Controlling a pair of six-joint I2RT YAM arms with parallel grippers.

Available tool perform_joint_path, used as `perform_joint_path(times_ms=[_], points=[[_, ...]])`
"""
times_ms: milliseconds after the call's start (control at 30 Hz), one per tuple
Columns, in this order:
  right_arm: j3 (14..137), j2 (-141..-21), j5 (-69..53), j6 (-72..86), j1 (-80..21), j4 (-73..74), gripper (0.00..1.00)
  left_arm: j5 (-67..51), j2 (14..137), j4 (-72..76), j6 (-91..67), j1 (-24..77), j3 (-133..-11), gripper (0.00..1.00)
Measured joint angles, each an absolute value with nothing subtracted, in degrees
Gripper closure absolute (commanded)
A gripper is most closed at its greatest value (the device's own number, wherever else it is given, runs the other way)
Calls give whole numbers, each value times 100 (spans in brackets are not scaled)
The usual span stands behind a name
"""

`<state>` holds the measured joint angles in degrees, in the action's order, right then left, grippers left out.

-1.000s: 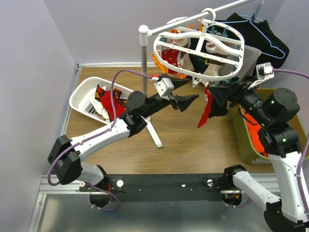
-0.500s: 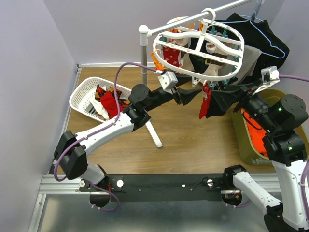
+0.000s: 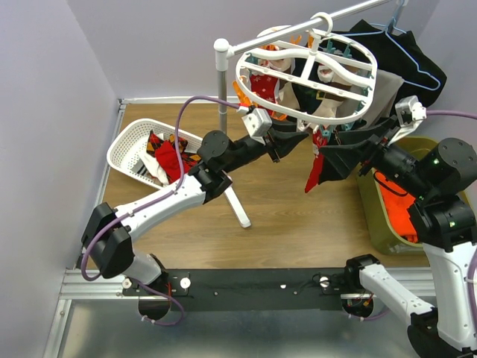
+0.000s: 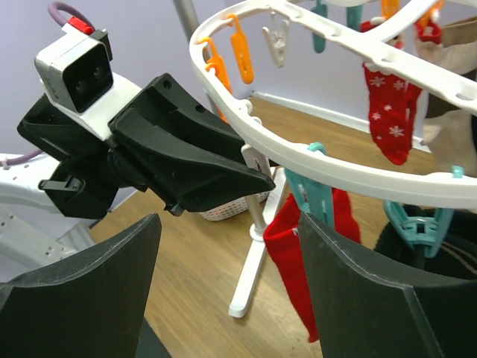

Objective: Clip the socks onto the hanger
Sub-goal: Open the clamp at the hanger.

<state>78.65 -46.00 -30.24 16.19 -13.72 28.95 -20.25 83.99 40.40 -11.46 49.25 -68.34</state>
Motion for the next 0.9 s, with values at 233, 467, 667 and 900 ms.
perform_joint_path(times_ms=[233, 467, 667, 900], points=[[8031, -4958, -3479, 1712, -1372, 2919, 24, -1295, 8241, 3824, -1098, 5360, -6834, 78], [8036, -5100, -3503, 1951, -1372, 2871, 31, 51, 8230, 3433, -851, 5898, -6884, 78], [8031, -5098, -3212, 2108, -1372, 2816, 36, 1227, 8350, 3135, -526, 6313, -7157, 78], [7846, -5103, -3017, 2233, -1372, 2659, 45, 2237, 8683, 2978, -34, 6801, -7559, 78]])
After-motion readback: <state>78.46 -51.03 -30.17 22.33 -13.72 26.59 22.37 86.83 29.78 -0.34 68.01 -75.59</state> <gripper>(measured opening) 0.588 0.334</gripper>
